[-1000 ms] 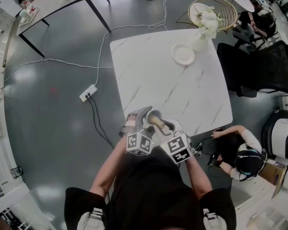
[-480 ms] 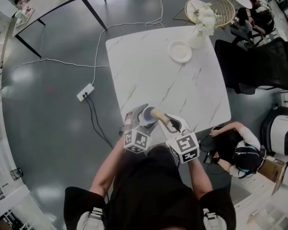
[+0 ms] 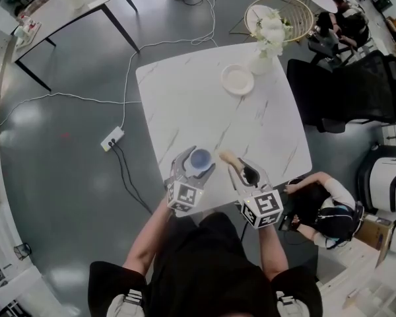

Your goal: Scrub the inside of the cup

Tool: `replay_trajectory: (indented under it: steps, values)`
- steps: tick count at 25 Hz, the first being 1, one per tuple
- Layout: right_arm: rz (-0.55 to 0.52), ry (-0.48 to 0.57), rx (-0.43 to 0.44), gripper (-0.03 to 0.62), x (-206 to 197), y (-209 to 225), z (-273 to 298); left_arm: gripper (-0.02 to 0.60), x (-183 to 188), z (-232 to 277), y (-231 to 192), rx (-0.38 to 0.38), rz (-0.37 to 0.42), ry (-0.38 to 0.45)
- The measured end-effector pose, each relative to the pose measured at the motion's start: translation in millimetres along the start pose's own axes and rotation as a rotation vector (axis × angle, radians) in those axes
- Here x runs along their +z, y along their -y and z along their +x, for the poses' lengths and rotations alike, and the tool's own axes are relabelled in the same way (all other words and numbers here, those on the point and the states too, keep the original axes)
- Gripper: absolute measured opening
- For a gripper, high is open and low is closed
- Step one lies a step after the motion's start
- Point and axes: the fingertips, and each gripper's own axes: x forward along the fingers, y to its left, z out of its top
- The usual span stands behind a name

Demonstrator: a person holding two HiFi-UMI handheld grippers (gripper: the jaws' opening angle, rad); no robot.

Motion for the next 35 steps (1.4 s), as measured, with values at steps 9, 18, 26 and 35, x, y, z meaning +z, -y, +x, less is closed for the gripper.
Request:
replay_trajectory:
  steps: [9, 18, 26, 35]
  values:
    - [0.067, -0.018, -0.057, 0.109, -24, 36, 16, 0.364, -9, 34, -5, -0.036, -0.091, 0.046]
    - [0.104, -0.015, -0.068, 0.109, -38, 56, 36, 0.364, -26, 74, -21, -0.047, -0.080, 0.048]
    - [0.121, -0.040, -0.081, 0.109, -50, 70, 49, 0.364, -42, 101, -33, -0.066, -0.096, 0.042]
    - [0.157, -0.050, -0.084, 0.109, -56, 71, 56, 0.372, -57, 108, -43, -0.051, -0.131, 0.019]
